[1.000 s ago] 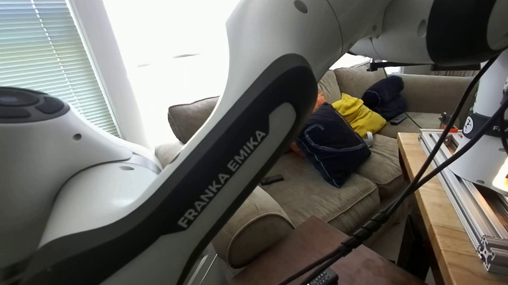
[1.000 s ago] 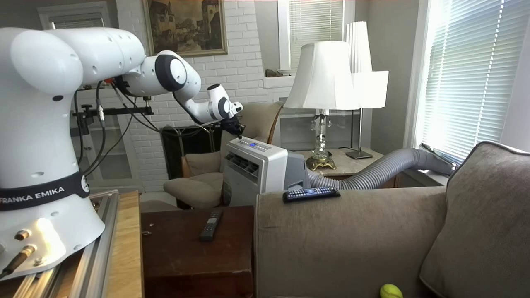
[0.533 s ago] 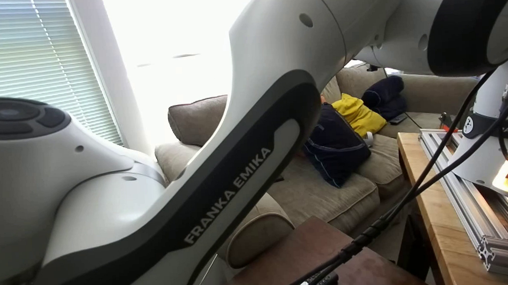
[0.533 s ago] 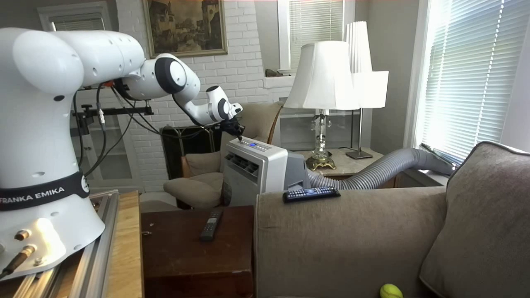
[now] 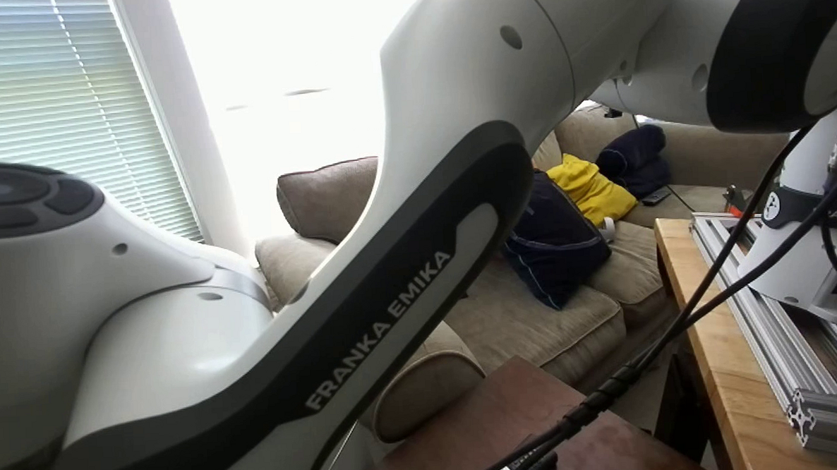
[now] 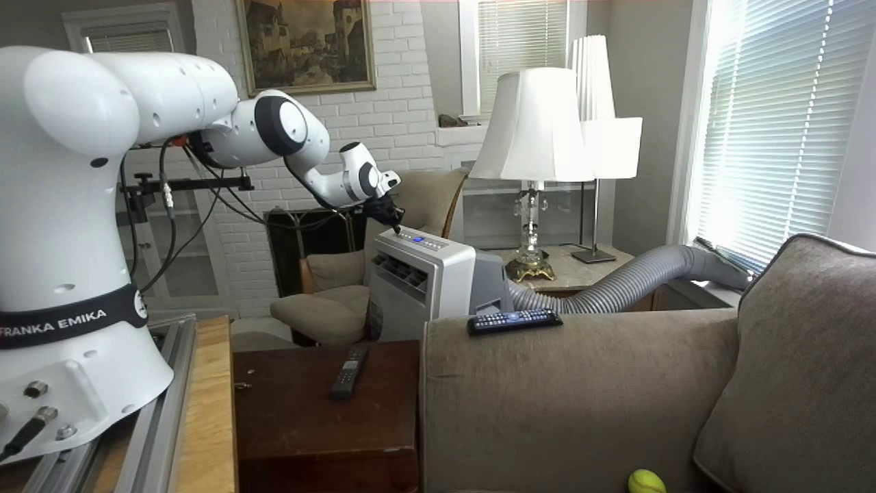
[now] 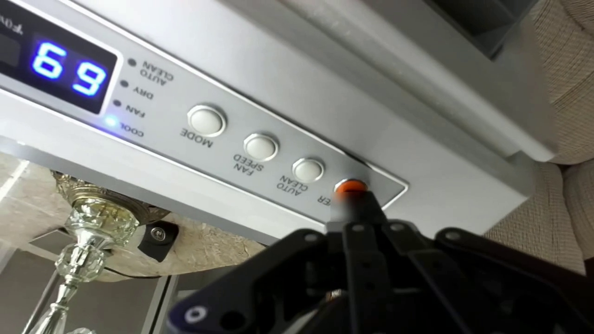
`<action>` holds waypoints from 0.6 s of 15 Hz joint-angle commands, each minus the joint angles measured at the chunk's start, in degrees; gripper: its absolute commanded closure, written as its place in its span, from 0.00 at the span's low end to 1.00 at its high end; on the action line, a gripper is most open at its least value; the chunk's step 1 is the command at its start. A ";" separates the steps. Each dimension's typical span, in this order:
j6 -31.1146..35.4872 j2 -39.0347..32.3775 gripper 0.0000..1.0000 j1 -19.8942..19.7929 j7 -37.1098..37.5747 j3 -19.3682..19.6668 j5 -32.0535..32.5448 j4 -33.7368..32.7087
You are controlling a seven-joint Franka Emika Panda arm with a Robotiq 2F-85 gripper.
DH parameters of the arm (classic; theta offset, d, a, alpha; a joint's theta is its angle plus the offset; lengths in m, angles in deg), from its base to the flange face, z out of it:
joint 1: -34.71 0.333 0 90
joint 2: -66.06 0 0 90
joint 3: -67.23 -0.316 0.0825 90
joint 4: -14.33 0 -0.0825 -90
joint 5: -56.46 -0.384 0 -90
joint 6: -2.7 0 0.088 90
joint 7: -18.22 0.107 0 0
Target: Turn off the electric fan
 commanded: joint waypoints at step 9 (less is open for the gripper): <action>-3.34 1.91 1.00 -1.51 1.61 -4.02 -3.66 -3.82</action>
